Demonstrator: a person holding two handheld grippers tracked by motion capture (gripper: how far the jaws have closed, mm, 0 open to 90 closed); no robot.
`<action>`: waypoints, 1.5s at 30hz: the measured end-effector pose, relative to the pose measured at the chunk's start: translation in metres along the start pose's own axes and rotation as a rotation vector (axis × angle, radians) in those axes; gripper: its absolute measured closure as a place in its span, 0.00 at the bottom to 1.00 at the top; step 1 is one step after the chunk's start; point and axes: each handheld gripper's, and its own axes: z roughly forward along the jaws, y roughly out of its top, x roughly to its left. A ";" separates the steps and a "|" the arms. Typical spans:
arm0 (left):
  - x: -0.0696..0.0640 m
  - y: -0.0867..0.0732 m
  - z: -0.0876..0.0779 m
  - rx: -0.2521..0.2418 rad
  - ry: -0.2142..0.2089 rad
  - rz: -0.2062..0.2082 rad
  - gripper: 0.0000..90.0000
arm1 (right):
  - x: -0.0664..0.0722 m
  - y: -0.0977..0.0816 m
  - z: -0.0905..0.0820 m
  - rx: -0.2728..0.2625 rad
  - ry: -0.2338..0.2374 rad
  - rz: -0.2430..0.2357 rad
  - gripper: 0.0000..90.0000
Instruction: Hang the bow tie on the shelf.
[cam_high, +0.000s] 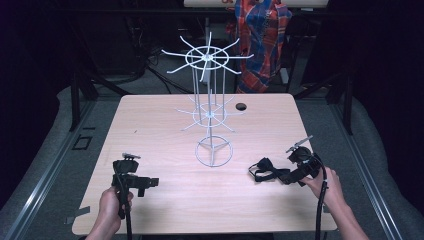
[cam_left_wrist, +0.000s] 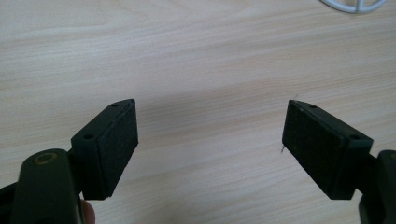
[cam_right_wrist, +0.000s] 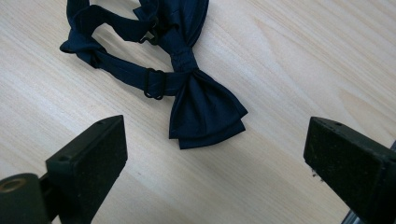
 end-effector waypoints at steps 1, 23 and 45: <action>-0.001 0.000 0.000 0.001 0.000 0.006 0.21 | -0.001 0.000 0.001 -0.003 0.011 0.004 0.06; 0.002 -0.006 -0.004 -0.004 0.012 -0.013 0.21 | 0.011 0.011 0.010 -0.007 0.037 -0.119 0.00; 0.009 -0.014 -0.008 0.001 0.016 -0.036 0.21 | 0.021 0.028 0.033 0.091 0.011 -0.220 0.34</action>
